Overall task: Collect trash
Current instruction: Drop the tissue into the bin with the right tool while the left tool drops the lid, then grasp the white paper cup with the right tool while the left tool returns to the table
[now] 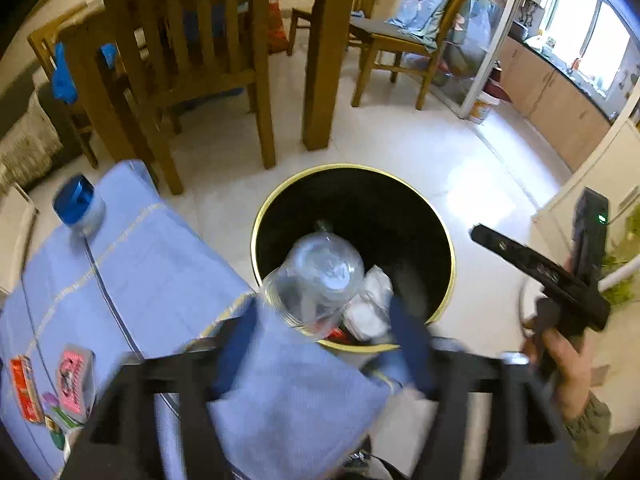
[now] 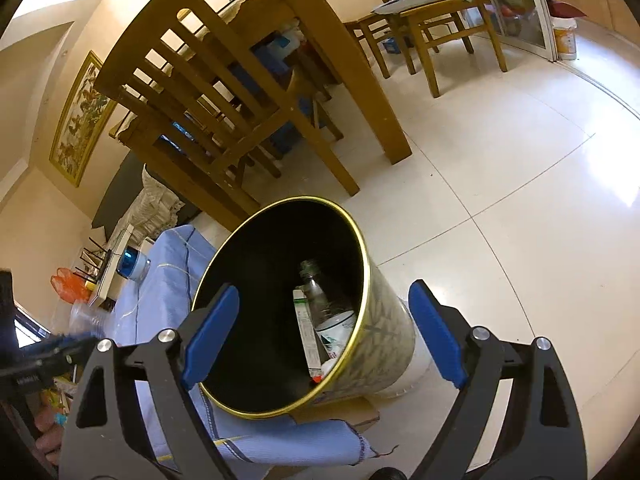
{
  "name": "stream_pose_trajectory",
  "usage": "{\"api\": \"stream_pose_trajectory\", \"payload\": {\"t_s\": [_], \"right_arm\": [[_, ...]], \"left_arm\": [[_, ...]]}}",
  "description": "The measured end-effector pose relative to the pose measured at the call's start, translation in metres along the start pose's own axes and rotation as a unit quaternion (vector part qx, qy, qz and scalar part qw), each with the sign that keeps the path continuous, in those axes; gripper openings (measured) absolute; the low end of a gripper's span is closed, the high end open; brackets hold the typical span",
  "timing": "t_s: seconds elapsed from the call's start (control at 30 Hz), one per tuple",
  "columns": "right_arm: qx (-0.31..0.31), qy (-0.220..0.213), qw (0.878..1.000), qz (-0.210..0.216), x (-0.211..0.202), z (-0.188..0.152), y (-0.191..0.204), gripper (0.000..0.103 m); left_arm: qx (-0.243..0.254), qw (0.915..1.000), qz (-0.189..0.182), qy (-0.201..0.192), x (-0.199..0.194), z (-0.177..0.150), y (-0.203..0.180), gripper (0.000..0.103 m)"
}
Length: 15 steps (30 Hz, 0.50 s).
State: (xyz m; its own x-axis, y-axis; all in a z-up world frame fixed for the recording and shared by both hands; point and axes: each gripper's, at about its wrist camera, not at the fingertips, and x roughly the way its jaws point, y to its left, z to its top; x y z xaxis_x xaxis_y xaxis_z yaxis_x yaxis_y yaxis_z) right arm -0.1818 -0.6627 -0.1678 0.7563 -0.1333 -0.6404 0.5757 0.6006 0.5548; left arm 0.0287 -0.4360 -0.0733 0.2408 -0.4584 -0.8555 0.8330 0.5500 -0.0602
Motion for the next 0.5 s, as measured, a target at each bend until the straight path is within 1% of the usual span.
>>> {"api": "stream_pose_trajectory", "payload": {"t_s": [0.03, 0.07, 0.13, 0.23, 0.37, 0.5], "right_arm": [[0.001, 0.0, 1.0, 0.0, -0.001, 0.0, -0.002, 0.086], [0.003, -0.001, 1.0, 0.0, -0.002, -0.002, -0.003, 0.086], [0.004, 0.001, 1.0, 0.0, -0.004, -0.003, -0.004, 0.086], [0.0, 0.002, 1.0, 0.003, -0.005, -0.004, -0.001, 0.086], [-0.011, 0.003, 1.0, 0.009, -0.008, -0.007, 0.015, 0.086], [-0.032, 0.01, 0.999, 0.021, -0.007, -0.015, 0.044, 0.088]], "left_arm": [[0.008, 0.9999, 0.011, -0.007, 0.0, 0.001, -0.003, 0.073], [0.014, 0.9998, 0.012, -0.008, 0.0, 0.001, -0.004, 0.073], [0.017, 0.9998, 0.007, -0.005, 0.001, 0.002, -0.005, 0.073], [0.008, 0.9999, -0.001, -0.009, -0.008, -0.005, 0.001, 0.073], [0.009, 0.9999, 0.01, -0.009, -0.022, -0.018, 0.009, 0.073], [-0.004, 0.9996, 0.027, -0.006, -0.043, -0.036, 0.028, 0.073]]}}
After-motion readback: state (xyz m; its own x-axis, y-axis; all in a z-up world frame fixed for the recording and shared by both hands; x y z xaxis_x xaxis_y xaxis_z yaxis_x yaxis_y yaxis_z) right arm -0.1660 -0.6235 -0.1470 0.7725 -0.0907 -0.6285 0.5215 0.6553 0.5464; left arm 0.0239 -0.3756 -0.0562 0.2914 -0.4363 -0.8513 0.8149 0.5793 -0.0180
